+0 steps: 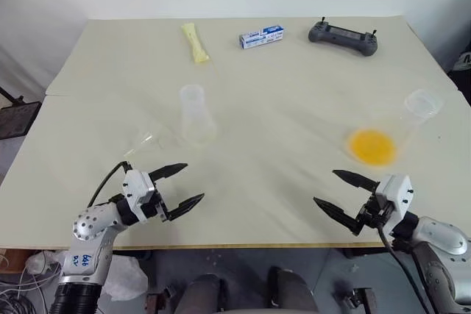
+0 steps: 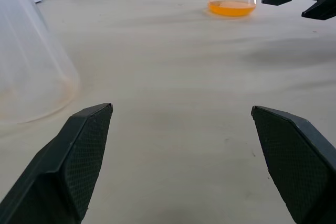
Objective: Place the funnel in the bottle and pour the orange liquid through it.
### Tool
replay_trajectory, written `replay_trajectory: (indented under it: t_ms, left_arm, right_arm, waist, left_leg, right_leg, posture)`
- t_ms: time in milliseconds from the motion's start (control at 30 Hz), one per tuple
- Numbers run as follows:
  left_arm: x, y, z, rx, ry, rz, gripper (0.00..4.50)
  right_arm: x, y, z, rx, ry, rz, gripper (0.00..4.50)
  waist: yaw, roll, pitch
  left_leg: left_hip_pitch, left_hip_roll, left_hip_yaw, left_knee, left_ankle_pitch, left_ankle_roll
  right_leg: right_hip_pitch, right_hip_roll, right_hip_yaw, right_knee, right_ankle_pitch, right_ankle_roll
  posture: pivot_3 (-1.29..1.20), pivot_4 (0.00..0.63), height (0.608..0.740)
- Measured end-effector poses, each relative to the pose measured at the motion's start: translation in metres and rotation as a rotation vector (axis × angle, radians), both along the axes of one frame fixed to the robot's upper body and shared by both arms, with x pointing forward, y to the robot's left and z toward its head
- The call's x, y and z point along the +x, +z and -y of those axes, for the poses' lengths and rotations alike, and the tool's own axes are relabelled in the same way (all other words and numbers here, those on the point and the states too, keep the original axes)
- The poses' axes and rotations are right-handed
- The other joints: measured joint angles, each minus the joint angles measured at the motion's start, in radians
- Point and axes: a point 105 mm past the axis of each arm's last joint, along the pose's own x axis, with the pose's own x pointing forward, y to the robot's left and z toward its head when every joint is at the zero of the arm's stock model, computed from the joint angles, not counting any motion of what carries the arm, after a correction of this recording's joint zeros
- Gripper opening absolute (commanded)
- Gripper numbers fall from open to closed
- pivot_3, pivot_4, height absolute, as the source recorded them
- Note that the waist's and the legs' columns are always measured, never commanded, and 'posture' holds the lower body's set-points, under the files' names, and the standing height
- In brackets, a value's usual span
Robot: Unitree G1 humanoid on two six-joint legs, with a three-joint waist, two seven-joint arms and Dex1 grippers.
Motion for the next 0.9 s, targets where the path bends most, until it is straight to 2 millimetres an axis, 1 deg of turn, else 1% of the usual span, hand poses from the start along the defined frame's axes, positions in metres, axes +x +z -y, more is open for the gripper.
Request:
replay_trajectory:
  t_ms: [167,300,367,433,500,600,667,733,833,900]
  left_arm:
    - [0.004,0.003,0.000,-0.014,0.026,-0.004,4.50]
    - [0.008,0.007,0.001,-0.021,0.073,-0.015,4.50]
    - [0.007,0.009,0.002,-0.024,0.085,-0.025,4.50]
    - [0.001,0.012,0.000,-0.057,0.093,-0.035,4.50]
    - [-0.006,0.014,-0.008,-0.081,0.127,-0.035,4.50]
    - [-0.014,0.018,-0.027,-0.093,0.204,-0.025,4.50]
    - [-0.021,0.019,-0.039,-0.084,0.250,-0.025,4.50]
    - [-0.026,0.021,-0.046,-0.084,0.282,-0.027,4.50]
    - [-0.026,0.025,-0.052,-0.081,0.317,-0.022,4.50]
    - [-0.018,0.034,-0.051,-0.091,0.323,0.001,4.50]
  right_arm:
    - [0.000,-0.001,-0.001,0.004,-0.005,0.001,4.46]
    - [-0.001,-0.005,-0.006,0.015,0.008,-0.013,4.46]
    - [-0.001,-0.007,-0.009,0.024,0.015,-0.020,4.46]
    - [0.000,-0.007,-0.013,0.033,0.024,-0.018,4.46]
    - [0.001,-0.007,-0.018,0.037,0.041,-0.020,4.46]
    - [0.003,-0.006,-0.024,0.041,0.070,-0.027,4.46]
    - [0.007,-0.003,-0.026,0.042,0.084,-0.014,4.46]
    - [0.012,0.000,-0.029,0.043,0.097,-0.003,4.46]
    - [0.016,0.002,-0.034,0.048,0.118,0.005,4.46]
    - [0.018,0.000,-0.034,0.053,0.119,-0.002,4.46]
  waist:
    - [0.000,0.000,0.000]
    - [0.000,0.000,0.000]
    - [-0.001,0.000,0.000]
    - [-0.002,0.000,0.000]
    - [-0.005,0.000,0.000]
    - [-0.005,0.000,0.000]
    - [-0.004,0.000,0.000]
    - [-0.001,-0.001,0.000]
    - [0.003,-0.001,0.000]
    - [0.005,-0.001,0.000]
  left_leg:
    - [0.000,0.000,0.000,0.000,0.000,0.000]
    - [0.000,0.000,0.000,0.000,0.000,0.000]
    - [0.000,0.000,0.000,0.000,0.000,0.000]
    - [0.000,0.000,0.000,0.001,0.000,0.000]
    - [0.001,0.001,0.000,0.001,0.000,-0.001]
    - [0.001,0.001,0.000,0.001,0.000,-0.001]
    - [0.001,0.001,0.000,0.001,0.000,-0.001]
    - [0.000,0.001,0.000,0.002,0.000,-0.001]
    - [0.000,0.001,-0.001,0.003,0.000,-0.001]
    - [-0.001,0.001,-0.002,0.005,0.000,-0.001]
  right_leg:
    - [0.000,0.000,0.000,0.000,0.000,0.000]
    - [0.000,0.000,0.000,0.001,0.000,0.000]
    - [0.000,0.000,0.000,0.002,0.000,0.000]
    - [0.000,0.000,0.000,0.001,0.000,0.000]
    - [0.000,0.000,0.001,0.002,0.000,0.000]
    - [0.000,0.001,0.001,0.001,0.000,0.000]
    - [0.000,0.001,0.001,0.001,0.000,0.000]
    - [0.000,0.000,0.001,0.001,0.000,0.000]
    - [0.000,0.000,0.001,0.001,0.000,0.000]
    - [0.001,0.000,0.001,0.002,0.000,0.000]
  posture:
    - [0.00,0.150,0.740]
    - [0.00,0.150,0.740]
    - [0.00,0.150,0.740]
    - [0.00,0.150,0.740]
    - [0.00,0.150,0.740]
    - [0.00,0.150,0.740]
    - [0.00,0.150,0.740]
    - [0.00,0.150,0.740]
    - [0.00,0.150,0.740]
    - [0.00,0.150,0.740]
